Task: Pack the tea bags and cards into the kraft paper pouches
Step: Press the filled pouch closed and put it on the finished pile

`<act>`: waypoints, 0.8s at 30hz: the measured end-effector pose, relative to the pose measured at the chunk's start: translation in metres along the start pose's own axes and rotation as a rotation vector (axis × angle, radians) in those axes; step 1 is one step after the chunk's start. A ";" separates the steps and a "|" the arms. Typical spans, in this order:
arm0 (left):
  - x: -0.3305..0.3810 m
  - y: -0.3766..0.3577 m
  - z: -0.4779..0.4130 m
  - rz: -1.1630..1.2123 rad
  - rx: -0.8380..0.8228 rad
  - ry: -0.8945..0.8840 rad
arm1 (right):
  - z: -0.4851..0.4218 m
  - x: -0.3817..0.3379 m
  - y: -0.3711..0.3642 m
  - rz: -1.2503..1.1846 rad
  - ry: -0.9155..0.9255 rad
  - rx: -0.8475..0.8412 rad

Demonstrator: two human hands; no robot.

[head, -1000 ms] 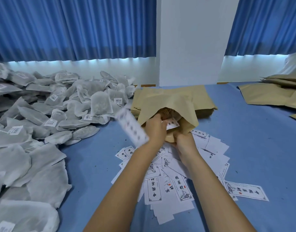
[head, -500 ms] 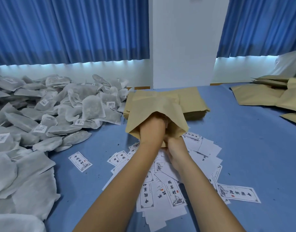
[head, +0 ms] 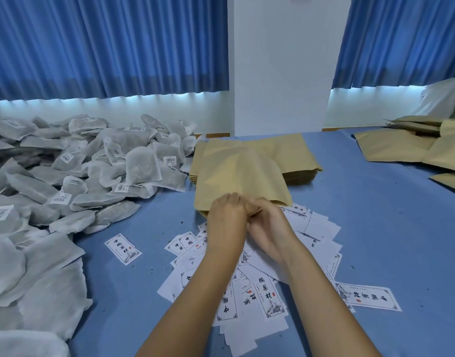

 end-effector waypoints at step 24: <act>-0.057 -0.045 0.047 1.578 0.052 1.466 | 0.002 -0.015 0.051 0.005 0.086 0.554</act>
Point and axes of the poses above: each hand's wrist, its own z-axis away from the middle knuckle, its own y-axis out of the back of the hand, x = y × z, the point moved 6 cm from there along -z, towards the middle knuckle, and after that the axes turned 11 degrees about x, right-handed, at the moved point
